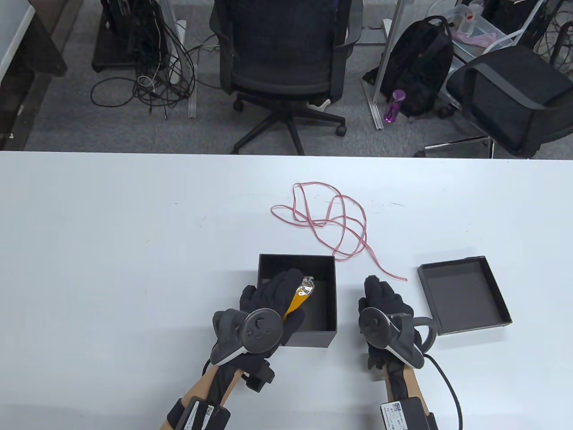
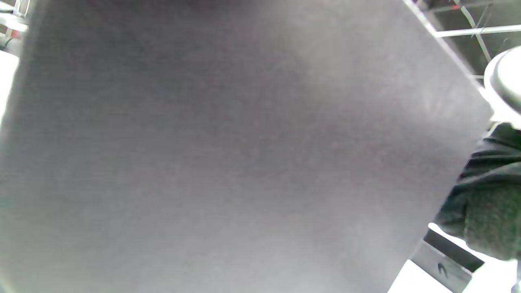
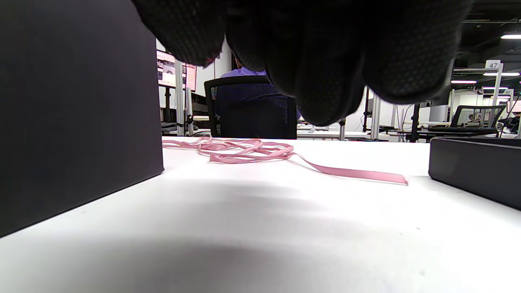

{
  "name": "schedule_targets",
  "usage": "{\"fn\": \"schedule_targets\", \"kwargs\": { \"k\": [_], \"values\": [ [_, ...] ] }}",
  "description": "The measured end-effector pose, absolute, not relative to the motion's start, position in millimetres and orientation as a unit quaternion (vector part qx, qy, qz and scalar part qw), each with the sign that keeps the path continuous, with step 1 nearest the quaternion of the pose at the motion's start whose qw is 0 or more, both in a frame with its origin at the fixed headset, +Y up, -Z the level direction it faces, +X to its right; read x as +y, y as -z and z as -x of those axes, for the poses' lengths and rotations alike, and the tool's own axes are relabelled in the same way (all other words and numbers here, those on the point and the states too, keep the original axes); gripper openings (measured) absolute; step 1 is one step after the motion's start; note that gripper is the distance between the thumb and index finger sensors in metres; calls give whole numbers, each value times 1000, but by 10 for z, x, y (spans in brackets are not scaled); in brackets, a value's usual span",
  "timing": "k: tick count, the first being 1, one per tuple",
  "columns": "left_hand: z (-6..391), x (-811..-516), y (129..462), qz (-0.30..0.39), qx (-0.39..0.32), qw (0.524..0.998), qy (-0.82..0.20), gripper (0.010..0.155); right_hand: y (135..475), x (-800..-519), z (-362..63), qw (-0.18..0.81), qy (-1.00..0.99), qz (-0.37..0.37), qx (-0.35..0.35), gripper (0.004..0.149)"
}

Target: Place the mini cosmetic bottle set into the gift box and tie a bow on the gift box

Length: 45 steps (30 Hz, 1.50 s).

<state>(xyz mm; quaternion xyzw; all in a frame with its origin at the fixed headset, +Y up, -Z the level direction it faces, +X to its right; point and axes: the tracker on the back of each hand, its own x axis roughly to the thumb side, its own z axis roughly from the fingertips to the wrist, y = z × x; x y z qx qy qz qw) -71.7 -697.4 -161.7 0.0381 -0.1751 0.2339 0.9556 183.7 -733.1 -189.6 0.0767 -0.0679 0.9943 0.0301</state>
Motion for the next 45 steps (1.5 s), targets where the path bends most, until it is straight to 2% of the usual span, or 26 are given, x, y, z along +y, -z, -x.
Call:
{"fn": "schedule_targets", "kwargs": {
  "k": [3,8,14,19,28,33,45],
  "values": [
    [828,-6911,1548,-87,-180,945,-259,74,1897,-7329,-1835,27,-994,-79,-66,58],
    [1263,-6904,1468,-104,-128,942,-291,71,1902,-7292,-1894,32,-995,-66,-68,58],
    [1750,-7300,1488,-55,-45,949,-306,69,1926,-7302,-2019,24,-997,-37,-60,59],
    [1973,-7531,1541,-22,8,952,-307,69,1958,-7373,-2261,-1,-999,27,-30,62],
    [2054,-7625,1577,-5,28,948,-317,69,1978,-7569,-2569,-19,-992,115,55,73],
    [2043,-7640,1583,0,27,950,-310,68,1980,-7616,-2562,-33,-992,111,54,73],
    [2035,-7645,1586,9,30,953,-302,68,2026,-7687,-2666,-86,-987,129,43,62]
  ]
}}
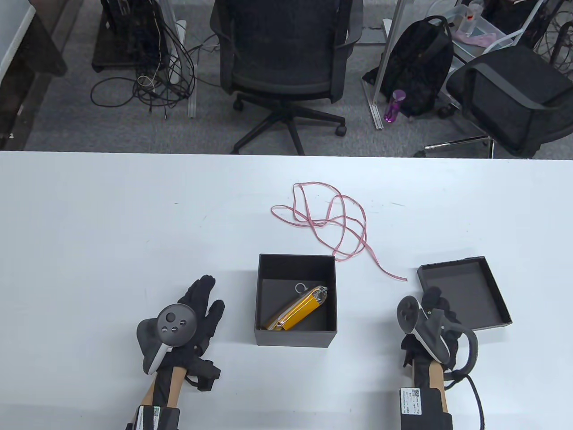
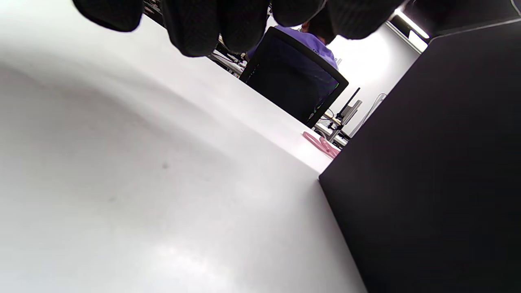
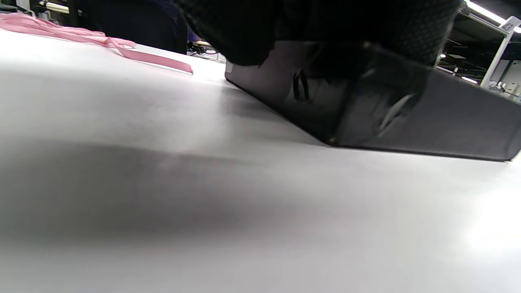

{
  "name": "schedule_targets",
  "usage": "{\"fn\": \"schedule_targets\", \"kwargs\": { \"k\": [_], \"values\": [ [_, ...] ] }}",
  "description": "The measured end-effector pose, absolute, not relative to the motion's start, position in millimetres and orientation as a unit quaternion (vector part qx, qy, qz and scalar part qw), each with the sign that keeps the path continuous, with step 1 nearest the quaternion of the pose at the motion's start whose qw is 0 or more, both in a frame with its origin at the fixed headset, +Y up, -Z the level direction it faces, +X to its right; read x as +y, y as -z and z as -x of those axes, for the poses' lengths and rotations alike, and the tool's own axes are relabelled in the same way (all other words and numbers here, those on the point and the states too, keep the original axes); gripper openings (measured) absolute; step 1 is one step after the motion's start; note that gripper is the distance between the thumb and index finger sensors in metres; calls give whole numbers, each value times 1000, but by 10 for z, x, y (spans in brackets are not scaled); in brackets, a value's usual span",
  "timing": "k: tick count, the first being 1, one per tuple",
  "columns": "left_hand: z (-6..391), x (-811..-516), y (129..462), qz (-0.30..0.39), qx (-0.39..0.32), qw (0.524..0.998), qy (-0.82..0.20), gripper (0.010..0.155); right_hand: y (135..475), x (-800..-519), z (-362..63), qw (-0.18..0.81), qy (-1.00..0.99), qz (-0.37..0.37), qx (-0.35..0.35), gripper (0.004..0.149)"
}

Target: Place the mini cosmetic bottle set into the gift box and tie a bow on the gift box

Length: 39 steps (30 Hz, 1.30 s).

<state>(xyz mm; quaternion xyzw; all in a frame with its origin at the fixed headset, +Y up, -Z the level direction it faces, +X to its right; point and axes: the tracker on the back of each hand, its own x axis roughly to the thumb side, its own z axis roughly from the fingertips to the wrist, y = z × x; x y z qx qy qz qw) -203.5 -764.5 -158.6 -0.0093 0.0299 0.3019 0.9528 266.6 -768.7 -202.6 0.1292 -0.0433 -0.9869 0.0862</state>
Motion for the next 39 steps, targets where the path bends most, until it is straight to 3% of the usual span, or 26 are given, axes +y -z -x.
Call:
{"fn": "schedule_targets", "kwargs": {
  "k": [9,19,28,35,39],
  "values": [
    [2005,-7685,1601,20,28,959,-283,68,2022,-7686,-2722,90,985,-143,-34,57],
    [2002,-7714,1622,26,34,961,-274,68,1951,-7357,-2559,66,982,-129,123,55],
    [1958,-7666,1652,19,26,956,-292,65,1837,-6951,-2220,-133,960,-37,243,55],
    [1886,-7312,1626,-52,-20,932,-357,66,1680,-6646,-1988,-329,896,61,294,54],
    [1885,-7088,1562,-86,-48,895,-435,67,1563,-6470,-1875,-413,845,135,312,54]
  ]
}}
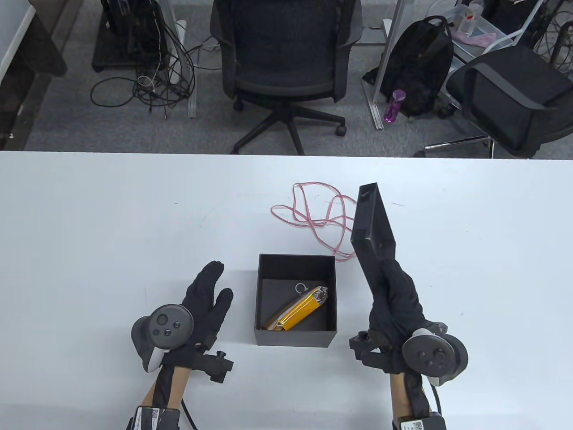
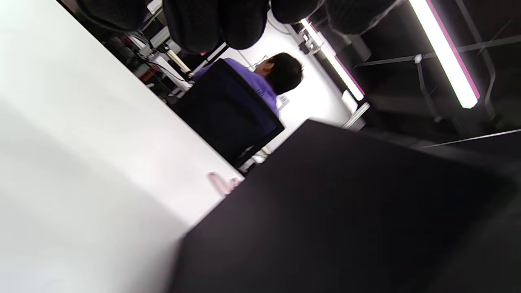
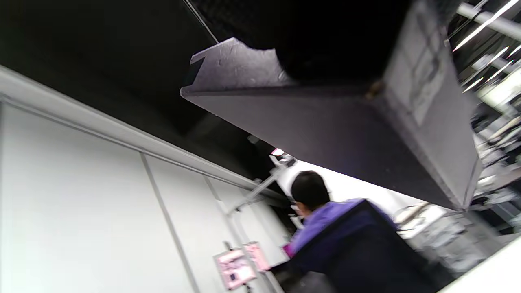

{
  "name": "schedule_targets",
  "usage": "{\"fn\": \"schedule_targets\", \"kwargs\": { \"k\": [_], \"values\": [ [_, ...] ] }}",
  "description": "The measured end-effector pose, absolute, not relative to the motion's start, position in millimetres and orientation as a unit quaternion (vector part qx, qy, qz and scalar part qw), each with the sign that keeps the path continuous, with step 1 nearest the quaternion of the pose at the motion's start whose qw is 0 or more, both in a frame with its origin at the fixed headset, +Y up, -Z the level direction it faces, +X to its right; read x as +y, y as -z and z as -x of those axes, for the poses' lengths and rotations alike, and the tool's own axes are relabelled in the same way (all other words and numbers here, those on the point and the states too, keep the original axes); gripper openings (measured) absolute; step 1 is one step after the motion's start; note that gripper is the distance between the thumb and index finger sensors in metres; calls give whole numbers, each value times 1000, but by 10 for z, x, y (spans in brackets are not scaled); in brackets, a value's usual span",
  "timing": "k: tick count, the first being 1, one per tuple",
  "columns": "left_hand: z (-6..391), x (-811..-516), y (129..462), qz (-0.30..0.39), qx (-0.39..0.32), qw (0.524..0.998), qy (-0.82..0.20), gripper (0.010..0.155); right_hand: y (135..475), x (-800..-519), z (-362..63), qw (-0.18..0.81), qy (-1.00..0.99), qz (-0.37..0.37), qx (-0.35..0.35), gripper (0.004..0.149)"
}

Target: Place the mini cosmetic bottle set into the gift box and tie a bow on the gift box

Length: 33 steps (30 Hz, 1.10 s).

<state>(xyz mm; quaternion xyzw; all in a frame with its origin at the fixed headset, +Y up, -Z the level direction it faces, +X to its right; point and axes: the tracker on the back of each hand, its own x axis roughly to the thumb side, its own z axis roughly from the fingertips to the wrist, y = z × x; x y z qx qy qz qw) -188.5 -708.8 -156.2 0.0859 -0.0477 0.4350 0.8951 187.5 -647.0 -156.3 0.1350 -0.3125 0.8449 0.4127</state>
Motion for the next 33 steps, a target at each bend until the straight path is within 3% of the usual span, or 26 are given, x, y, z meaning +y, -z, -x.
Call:
{"fn": "schedule_targets", "kwargs": {
  "k": [7,16,24,33],
  "values": [
    [1820,-6986,1515,-81,-98,828,-546,70,1434,-6321,-1694,486,-788,-234,-298,54],
    [1651,-6994,1471,-69,-165,794,-582,77,1493,-6399,-1583,661,-670,-309,-137,53],
    [1499,-7009,1429,-43,-216,764,-607,82,1620,-6621,-1551,773,-568,-282,-25,53],
    [1407,-6959,1365,-70,-216,790,-569,82,1660,-6755,-1578,798,-555,-233,-24,58]
  ]
}}
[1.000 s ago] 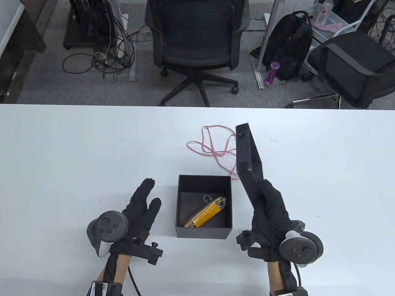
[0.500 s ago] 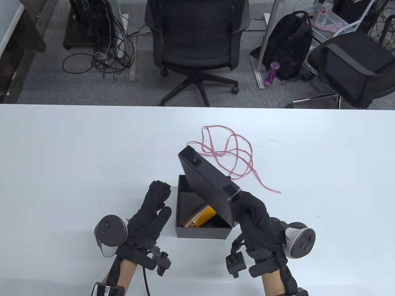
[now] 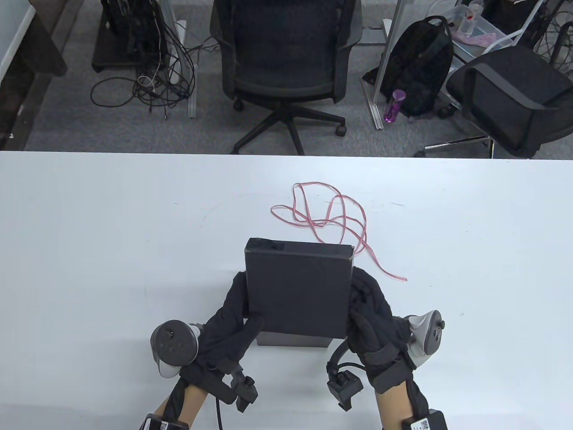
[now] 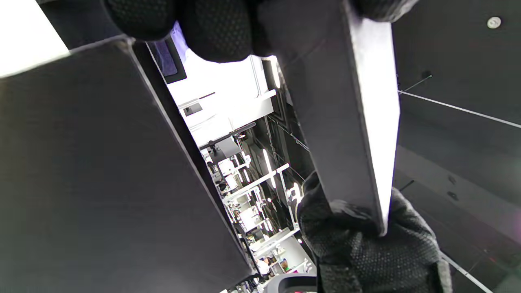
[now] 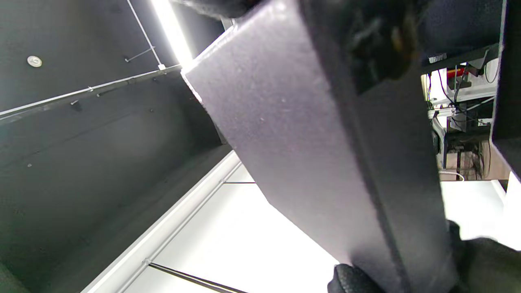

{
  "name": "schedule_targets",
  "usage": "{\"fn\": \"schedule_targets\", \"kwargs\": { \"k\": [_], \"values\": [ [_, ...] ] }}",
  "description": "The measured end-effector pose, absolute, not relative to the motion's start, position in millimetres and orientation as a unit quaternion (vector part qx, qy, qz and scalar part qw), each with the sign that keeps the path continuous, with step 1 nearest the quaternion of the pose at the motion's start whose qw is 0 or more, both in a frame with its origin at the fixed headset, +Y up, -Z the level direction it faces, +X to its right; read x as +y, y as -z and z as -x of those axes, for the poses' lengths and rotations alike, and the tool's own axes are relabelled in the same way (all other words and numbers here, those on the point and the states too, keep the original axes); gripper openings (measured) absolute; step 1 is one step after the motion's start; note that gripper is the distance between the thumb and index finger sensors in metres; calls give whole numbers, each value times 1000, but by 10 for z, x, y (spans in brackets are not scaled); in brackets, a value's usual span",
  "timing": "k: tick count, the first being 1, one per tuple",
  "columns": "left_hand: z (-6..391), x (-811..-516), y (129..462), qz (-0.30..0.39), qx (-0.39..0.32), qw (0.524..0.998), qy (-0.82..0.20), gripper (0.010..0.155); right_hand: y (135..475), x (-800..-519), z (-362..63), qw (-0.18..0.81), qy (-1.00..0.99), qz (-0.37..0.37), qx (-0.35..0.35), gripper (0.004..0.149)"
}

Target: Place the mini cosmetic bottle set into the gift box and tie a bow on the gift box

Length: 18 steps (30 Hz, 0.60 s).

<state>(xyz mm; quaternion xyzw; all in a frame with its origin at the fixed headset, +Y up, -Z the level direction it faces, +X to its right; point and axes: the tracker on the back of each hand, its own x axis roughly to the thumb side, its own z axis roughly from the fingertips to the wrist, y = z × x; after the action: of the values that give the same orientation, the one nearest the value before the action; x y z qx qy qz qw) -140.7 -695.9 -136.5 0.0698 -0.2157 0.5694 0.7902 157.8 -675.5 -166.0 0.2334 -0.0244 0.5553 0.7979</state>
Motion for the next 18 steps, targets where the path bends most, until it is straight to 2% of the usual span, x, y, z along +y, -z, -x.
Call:
{"fn": "schedule_targets", "kwargs": {
  "k": [3,10,13,15,18],
  "values": [
    [1365,-6949,1332,-92,-216,798,-556,81,1617,-6740,-1554,757,-611,-231,-32,72],
    [1277,-6925,1274,-111,-213,824,-513,79,1462,-6580,-1397,601,-751,-239,-131,68],
    [1231,-6895,1252,-115,-231,836,-484,83,1462,-6584,-1397,598,-756,-232,-133,66],
    [1211,-6898,1266,-93,-244,832,-489,85,1486,-6609,-1436,613,-749,-215,-130,65],
    [1197,-6947,1294,-49,-236,832,-500,86,1542,-6687,-1481,643,-740,-173,-91,64]
  ]
}}
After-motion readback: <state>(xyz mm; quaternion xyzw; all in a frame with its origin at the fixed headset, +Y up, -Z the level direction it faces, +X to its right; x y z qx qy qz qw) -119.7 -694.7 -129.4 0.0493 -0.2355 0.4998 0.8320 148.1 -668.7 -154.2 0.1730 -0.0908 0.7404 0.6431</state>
